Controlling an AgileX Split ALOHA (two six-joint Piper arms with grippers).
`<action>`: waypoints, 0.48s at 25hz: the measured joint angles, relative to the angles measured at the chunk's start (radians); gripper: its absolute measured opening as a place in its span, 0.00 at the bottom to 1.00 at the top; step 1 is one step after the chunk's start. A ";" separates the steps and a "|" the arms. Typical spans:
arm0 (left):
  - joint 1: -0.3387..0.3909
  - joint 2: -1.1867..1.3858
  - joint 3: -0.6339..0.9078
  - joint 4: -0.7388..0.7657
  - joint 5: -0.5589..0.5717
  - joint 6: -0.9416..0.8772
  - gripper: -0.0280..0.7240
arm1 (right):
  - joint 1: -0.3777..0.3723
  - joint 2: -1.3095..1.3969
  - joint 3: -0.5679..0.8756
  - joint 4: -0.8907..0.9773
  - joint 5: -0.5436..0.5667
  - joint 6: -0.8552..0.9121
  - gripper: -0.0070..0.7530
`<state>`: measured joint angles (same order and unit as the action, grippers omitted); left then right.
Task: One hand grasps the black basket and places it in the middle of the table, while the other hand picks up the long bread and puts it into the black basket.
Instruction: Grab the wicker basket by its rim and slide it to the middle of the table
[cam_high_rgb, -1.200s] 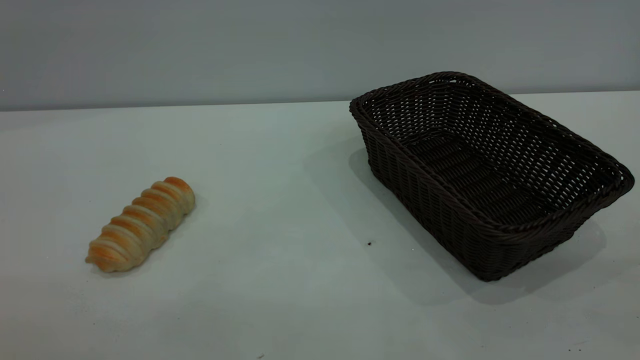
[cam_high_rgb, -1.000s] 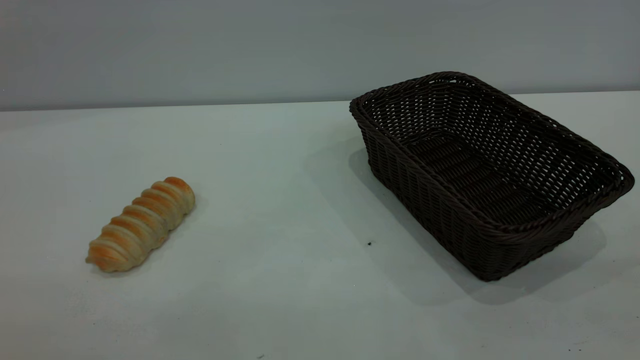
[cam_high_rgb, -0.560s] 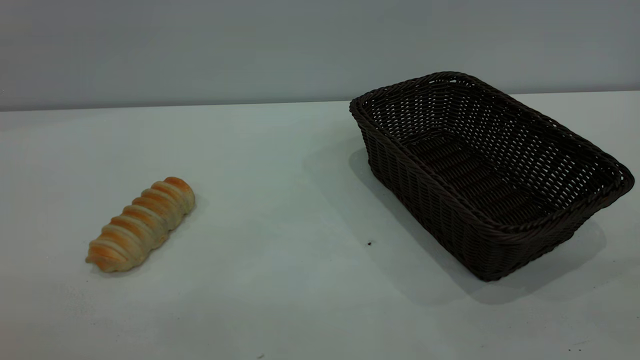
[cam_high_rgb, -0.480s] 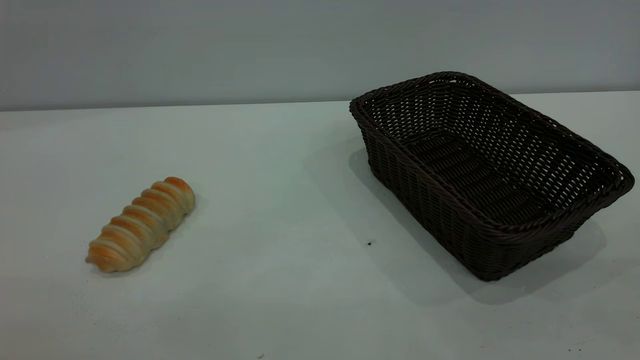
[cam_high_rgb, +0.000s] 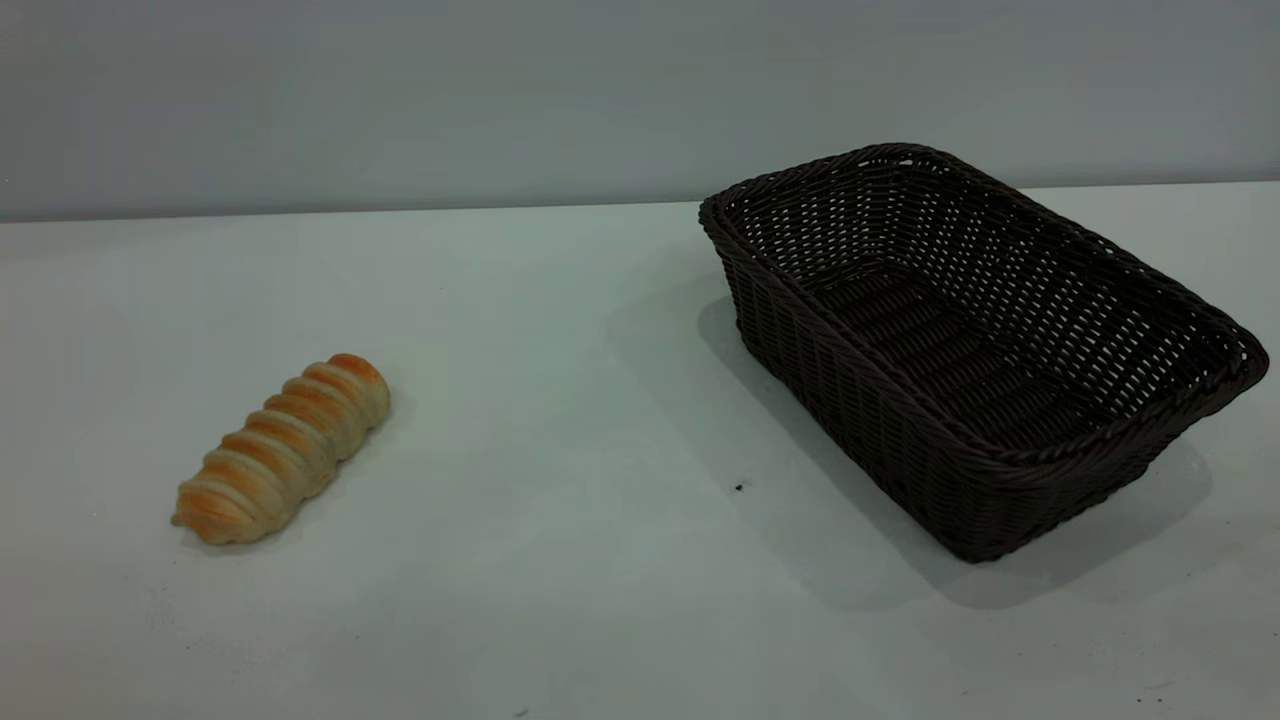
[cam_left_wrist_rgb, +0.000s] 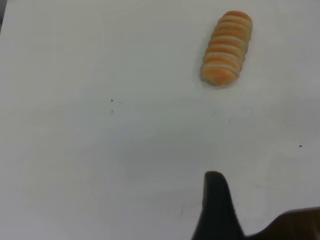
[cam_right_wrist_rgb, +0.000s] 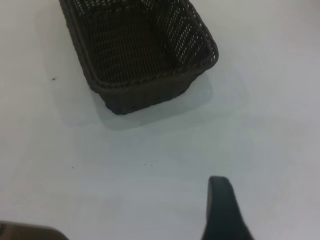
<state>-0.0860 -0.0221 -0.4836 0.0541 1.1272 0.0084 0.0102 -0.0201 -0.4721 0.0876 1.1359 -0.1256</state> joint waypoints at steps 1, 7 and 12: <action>0.000 0.000 0.000 0.000 0.000 0.000 0.77 | 0.000 0.000 0.000 0.000 0.000 0.000 0.64; 0.000 0.014 -0.015 0.000 0.000 -0.002 0.77 | 0.000 0.008 -0.010 0.017 -0.007 0.020 0.64; 0.000 0.218 -0.113 0.000 -0.073 -0.008 0.77 | 0.000 0.197 -0.048 0.084 -0.090 0.037 0.69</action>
<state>-0.0860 0.1956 -0.5964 0.0541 1.0542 0.0000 0.0102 0.1765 -0.5205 0.1714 1.0457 -0.0882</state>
